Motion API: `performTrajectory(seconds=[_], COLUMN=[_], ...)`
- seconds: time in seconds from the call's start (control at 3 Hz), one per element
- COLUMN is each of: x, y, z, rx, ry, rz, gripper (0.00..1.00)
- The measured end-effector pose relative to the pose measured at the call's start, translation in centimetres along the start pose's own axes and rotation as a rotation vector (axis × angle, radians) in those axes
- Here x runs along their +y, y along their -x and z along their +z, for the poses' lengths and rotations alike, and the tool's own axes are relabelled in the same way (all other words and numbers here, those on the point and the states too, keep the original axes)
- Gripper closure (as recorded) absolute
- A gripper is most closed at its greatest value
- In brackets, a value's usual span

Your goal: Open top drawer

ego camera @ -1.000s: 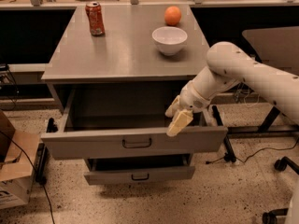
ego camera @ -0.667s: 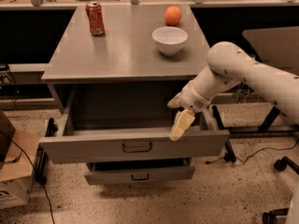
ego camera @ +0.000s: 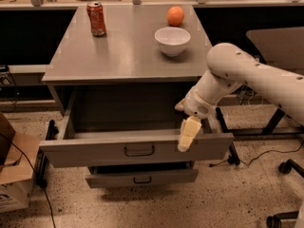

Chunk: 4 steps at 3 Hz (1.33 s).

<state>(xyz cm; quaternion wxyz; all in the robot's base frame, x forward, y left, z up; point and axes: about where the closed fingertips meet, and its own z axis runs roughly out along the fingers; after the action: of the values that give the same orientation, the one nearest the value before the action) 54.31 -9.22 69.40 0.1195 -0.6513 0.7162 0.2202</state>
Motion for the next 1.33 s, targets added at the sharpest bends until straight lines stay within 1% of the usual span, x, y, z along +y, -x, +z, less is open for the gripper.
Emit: performTrajectory(seconds=[0.33,0.67,1.0,1.33], x=[3.4,6.7,7.8,7.8], y=[-2.3,-4.4,-4.9,-4.9], z=[-0.6,-0.7,-0.7,-0.7], rx=[0.067,0.098,0.098,0.098], ry=[0.045,0.103,0.122,0.122], rz=[0.026,0.031,0.043,0.043], gripper=[0.16,0.39,0.62,0.59])
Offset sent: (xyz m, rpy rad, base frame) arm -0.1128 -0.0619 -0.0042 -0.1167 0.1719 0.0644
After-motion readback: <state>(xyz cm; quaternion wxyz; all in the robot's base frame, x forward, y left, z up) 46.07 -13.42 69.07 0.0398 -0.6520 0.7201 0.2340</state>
